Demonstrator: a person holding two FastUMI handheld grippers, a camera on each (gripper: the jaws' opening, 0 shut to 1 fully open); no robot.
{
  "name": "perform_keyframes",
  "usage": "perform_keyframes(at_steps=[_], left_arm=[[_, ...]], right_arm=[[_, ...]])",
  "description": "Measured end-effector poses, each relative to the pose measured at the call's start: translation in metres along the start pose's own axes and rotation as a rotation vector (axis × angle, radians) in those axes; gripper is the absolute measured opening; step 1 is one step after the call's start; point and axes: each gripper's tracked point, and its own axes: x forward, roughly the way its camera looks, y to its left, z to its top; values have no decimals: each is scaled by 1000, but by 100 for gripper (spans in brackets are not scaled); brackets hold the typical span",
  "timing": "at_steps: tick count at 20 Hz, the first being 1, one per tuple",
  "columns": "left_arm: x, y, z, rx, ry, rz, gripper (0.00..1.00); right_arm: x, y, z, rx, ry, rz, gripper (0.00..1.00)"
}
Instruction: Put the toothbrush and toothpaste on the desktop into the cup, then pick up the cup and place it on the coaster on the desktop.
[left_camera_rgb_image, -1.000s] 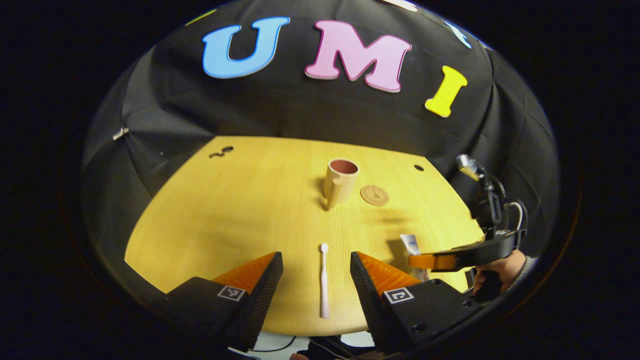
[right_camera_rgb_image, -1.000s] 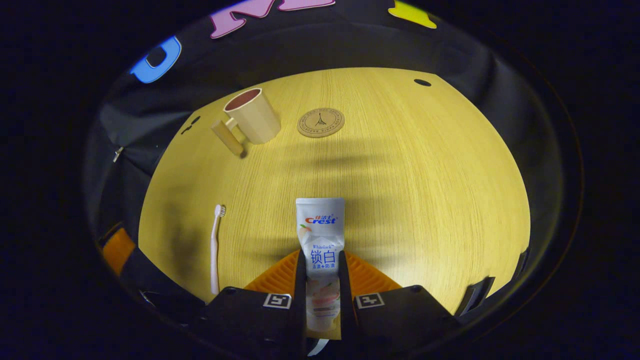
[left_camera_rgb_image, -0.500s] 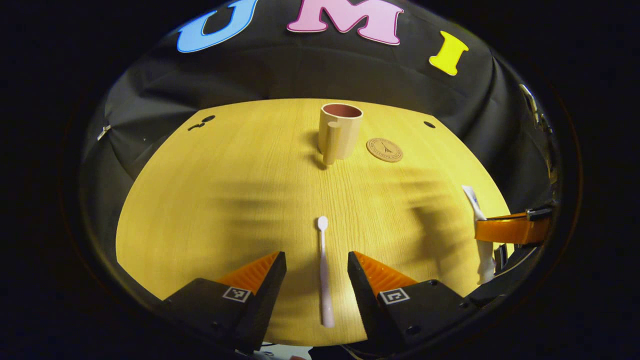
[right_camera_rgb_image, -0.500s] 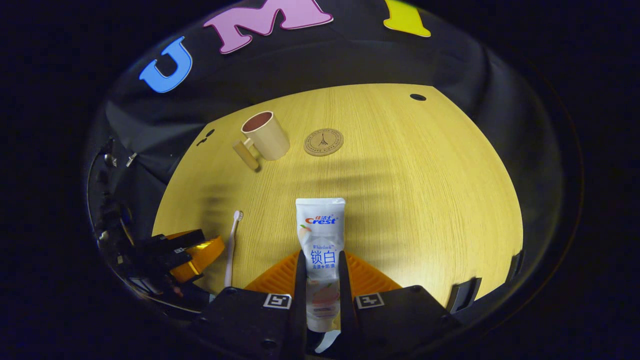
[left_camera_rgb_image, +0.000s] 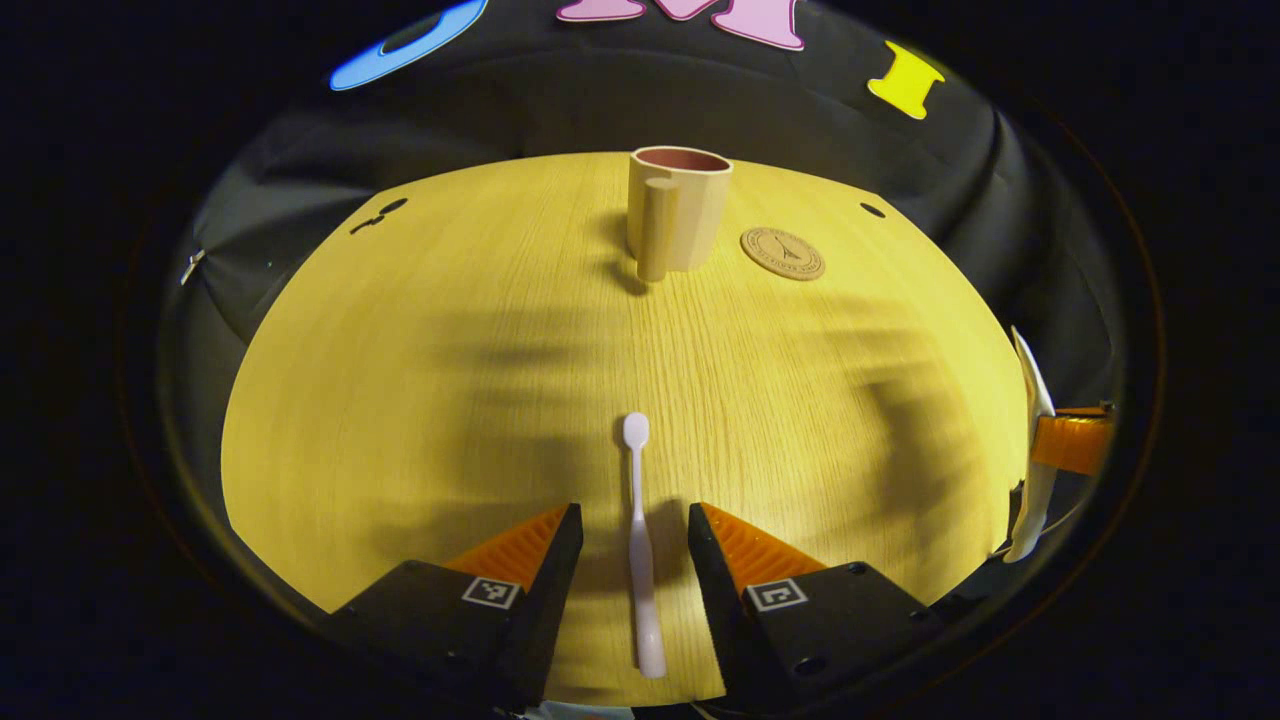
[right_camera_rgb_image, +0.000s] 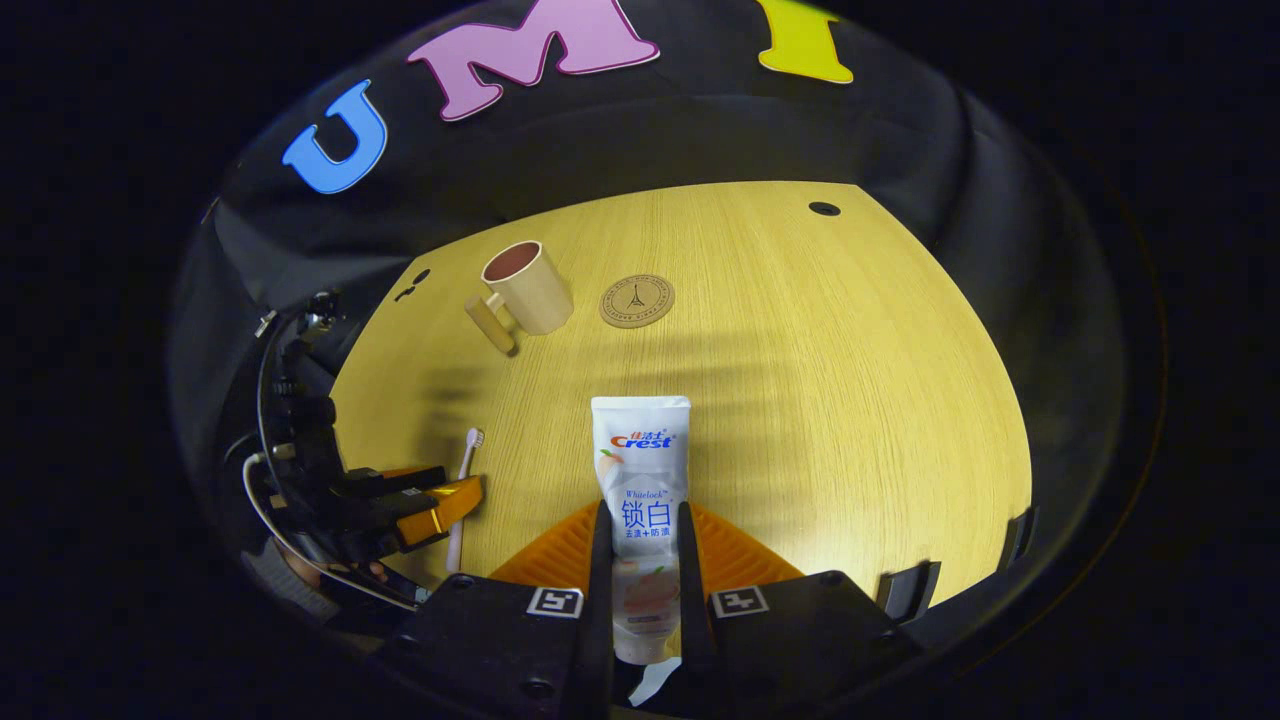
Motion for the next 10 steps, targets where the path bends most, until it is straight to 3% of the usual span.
perform_keyframes(at_steps=[6, 7, 8, 9, 10], left_arm=[[1, 3, -1, 41, 5, 32, 52], [0, 3, -1, 37, 7, 36, 46], [1, 4, -1, 31, 8, 45, 21], [1, 3, -1, 25, 9, 44, 22], [1, 3, -1, 23, 11, 35, 11]], right_arm=[[-3, -5, 0, 13, -3, -14, 31], [-4, -5, 0, 13, -5, -15, 31], [-3, -5, -1, 13, -7, -14, 31], [-3, -5, 0, 13, -11, -15, 31], [-3, -3, 0, 13, -16, -13, 31]])
